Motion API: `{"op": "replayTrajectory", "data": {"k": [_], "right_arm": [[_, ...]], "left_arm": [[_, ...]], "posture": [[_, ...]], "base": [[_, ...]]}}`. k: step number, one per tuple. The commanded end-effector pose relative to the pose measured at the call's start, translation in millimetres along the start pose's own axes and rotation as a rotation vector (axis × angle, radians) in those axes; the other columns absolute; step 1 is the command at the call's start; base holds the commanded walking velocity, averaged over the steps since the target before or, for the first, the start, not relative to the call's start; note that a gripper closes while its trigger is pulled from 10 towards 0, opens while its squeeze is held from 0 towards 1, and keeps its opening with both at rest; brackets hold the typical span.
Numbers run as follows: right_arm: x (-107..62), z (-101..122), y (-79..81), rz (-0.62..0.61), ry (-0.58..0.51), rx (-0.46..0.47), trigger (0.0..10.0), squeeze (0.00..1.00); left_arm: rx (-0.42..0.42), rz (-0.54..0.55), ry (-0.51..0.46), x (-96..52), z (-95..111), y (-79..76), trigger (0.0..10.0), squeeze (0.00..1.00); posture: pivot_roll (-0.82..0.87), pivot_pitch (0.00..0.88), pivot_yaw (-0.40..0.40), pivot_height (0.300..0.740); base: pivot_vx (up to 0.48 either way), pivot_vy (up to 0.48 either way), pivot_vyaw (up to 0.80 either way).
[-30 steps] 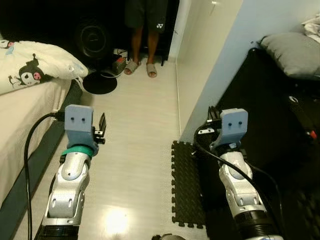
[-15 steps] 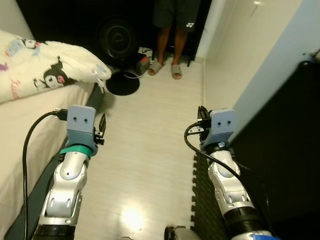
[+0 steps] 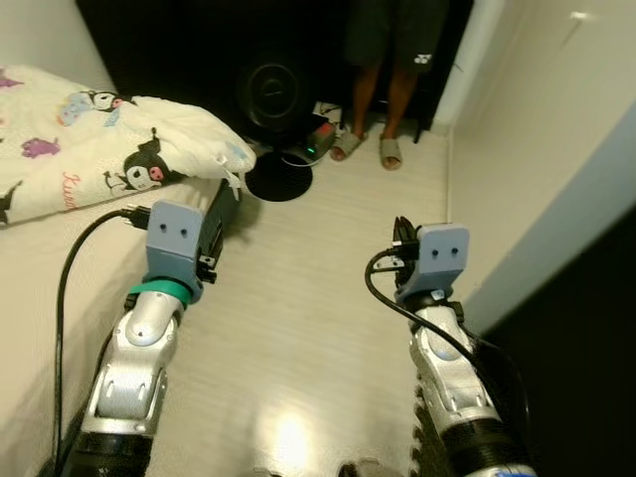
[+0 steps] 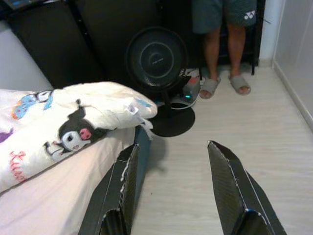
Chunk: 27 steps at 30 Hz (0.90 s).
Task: Clean up the room
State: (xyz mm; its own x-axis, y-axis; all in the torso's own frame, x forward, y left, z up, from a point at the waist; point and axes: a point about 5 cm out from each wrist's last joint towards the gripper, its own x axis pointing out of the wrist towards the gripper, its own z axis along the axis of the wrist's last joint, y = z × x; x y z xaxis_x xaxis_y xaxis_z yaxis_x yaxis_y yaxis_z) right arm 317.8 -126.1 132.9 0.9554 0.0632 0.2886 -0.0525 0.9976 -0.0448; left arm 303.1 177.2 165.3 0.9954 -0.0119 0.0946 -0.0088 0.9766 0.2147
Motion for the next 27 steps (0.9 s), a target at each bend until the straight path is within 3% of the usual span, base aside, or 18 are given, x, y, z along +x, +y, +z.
{"op": "replayTrajectory", "data": {"k": [1, 12, 27], "right_arm": [[-5.3, -5, -11.0, -0.038, 0.02, -0.015, 10.0, 0.0], [-6.1, -5, -18.3, -0.048, 0.018, -0.042, 10.0, 0.0], [-3.9, -3, -21.3, -0.031, 0.014, -0.068, 10.0, 0.0]], "left_arm": [[-0.01, -0.027, 0.003, 1.9, -1, -7.6, 10.0, 0.0], [-0.025, -0.037, -0.003, 3.9, 0, -13.4, 10.0, 0.0], [-0.038, -0.039, -0.002, 2.8, -2, -18.6, 10.0, 0.0]], "posture": [[0.0, 0.061, 0.061, 0.74], [-0.02, 0.064, 0.051, 0.74], [-0.02, 0.064, 0.031, 0.74]], "base": [[0.307, 0.0, -0.79], [0.307, 0.0, -0.78], [0.302, 0.0, 0.0]]}}
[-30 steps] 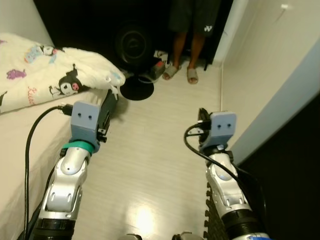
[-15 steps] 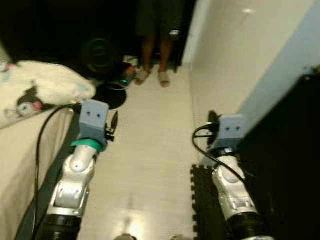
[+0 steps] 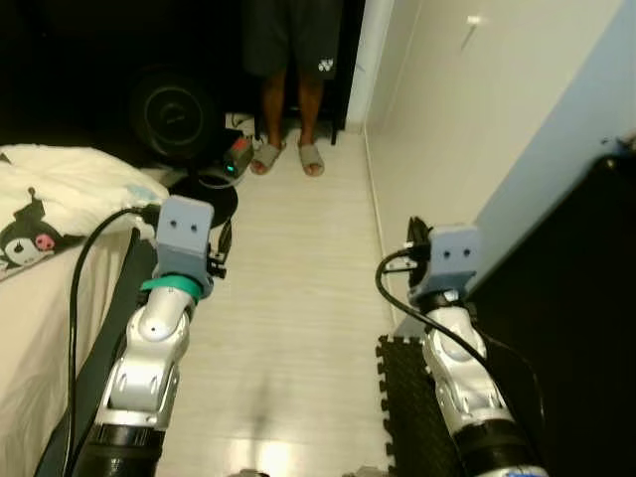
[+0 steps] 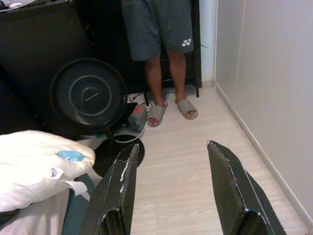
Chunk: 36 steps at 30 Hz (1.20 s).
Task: Clean up the room
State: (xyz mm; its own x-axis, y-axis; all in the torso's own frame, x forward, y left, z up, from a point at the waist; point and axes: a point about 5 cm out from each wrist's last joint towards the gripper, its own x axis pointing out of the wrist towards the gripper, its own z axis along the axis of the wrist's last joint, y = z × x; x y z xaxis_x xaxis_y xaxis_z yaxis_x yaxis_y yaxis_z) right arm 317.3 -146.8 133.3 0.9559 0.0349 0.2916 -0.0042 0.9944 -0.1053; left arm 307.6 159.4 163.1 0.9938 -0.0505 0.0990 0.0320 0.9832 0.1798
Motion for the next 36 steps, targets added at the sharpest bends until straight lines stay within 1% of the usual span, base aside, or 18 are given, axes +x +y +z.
{"op": "replayTrajectory", "data": {"k": [1, 11, 20, 36], "right_arm": [[-1.9, -3.2, 0.3, 0.002, 0.014, 0.004, 10.0, 0.0], [-2.8, -3.2, 3.6, 0.018, 0.014, 0.009, 10.0, 0.0], [-3.9, -4.8, 0.8, 0.01, 0.021, 0.003, 10.0, 0.0], [-5.0, -6.1, -0.8, 0.002, 0.029, 0.002, 10.0, 0.0]], "left_arm": [[0.001, 0.0, 0.01, -2.0, -4.0, -0.5, 10.0, 0.0], [-0.001, 0.006, 0.011, -3.6, -4.9, -0.4, 10.0, 0.0], [0.021, 0.004, -0.001, -2.6, -4.0, -1.5, 10.0, 0.0], [0.015, 0.001, 0.0, -1.3, -4.1, -2.6, 10.0, 0.0]], "posture": [[-0.02, 0.064, 0.03, 0.74], [-0.02, 0.073, 0.026, 0.74], [-0.02, 0.078, 0.026, 0.74], [-0.02, 0.083, 0.027, 0.74]], "base": [[0.292, 0.0, 0.0], [0.293, 0.0, 0.0], [0.348, 0.0, 0.0], [0.346, 0.0, 0.0]]}}
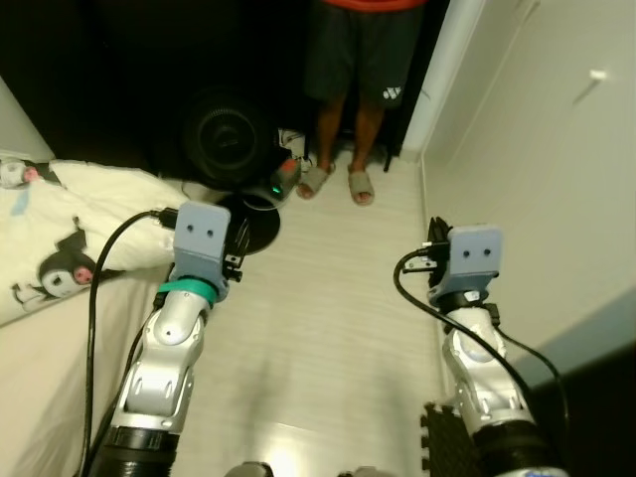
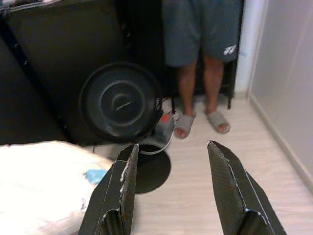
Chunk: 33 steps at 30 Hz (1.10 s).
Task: Clean up the room
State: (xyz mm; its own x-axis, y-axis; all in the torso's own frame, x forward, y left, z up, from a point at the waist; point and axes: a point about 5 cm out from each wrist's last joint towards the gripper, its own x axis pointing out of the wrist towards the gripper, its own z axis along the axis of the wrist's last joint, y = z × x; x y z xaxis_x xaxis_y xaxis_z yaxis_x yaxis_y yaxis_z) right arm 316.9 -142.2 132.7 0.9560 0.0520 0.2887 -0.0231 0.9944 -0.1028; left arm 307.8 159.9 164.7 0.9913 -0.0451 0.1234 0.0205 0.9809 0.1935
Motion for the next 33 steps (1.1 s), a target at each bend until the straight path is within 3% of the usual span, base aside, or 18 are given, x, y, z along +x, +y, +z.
{"op": "replayTrajectory", "data": {"k": [1, 33], "right_arm": [[-4.8, -6.3, -5.5, -0.015, 0.029, -0.006, 10.0, 0.0], [-4.9, -6.7, -6.4, -0.025, 0.032, -0.017, 10.0, 0.0]], "left_arm": [[0.0, -0.009, 0.023, -1.7, -5.5, -3.5, 10.0, 0.0], [-0.004, -0.014, 0.023, -1.9, -6.1, -5.7, 10.0, 0.0]], "posture": [[-0.02, 0.083, 0.027, 0.74], [-0.02, 0.086, 0.025, 0.74]], "base": [[0.322, 0.0, 0.0], [0.305, 0.0, 0.0]]}}
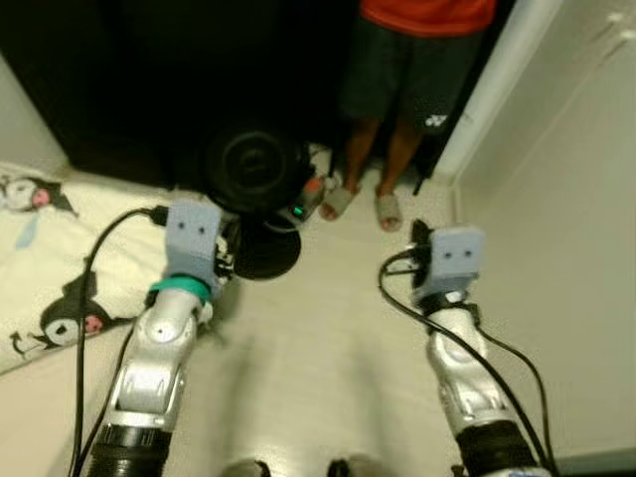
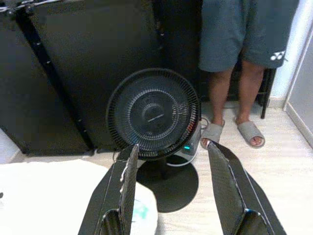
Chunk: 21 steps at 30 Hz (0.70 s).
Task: Clean up the room
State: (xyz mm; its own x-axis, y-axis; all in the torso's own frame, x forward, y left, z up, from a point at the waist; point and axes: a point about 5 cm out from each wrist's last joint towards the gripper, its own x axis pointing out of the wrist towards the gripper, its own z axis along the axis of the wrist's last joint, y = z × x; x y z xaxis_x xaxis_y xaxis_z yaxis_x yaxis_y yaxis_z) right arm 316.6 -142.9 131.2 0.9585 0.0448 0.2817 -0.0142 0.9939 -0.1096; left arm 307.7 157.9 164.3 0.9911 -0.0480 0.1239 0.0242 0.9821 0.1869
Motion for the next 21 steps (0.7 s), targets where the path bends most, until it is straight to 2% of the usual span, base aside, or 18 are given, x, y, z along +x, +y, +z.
{"op": "replayTrajectory", "data": {"k": [1, 21], "right_arm": [[-4.1, -5.5, -6.2, -0.019, 0.025, -0.009, 10.0, 0.0], [-3.2, -6.9, -7.8, -0.022, 0.03, -0.02, 10.0, 0.0]], "left_arm": [[0.004, -0.012, 0.025, -2.0, -6.5, -3.8, 10.0, 0.0], [0.004, -0.024, 0.024, -0.3, -7.0, -6.6, 10.0, 0.0]], "posture": [[-0.02, 0.086, 0.025, 0.74], [-0.03, 0.076, 0.027, 0.74]], "base": [[0.289, 0.0, 0.0], [0.282, 0.0, 0.0]]}}
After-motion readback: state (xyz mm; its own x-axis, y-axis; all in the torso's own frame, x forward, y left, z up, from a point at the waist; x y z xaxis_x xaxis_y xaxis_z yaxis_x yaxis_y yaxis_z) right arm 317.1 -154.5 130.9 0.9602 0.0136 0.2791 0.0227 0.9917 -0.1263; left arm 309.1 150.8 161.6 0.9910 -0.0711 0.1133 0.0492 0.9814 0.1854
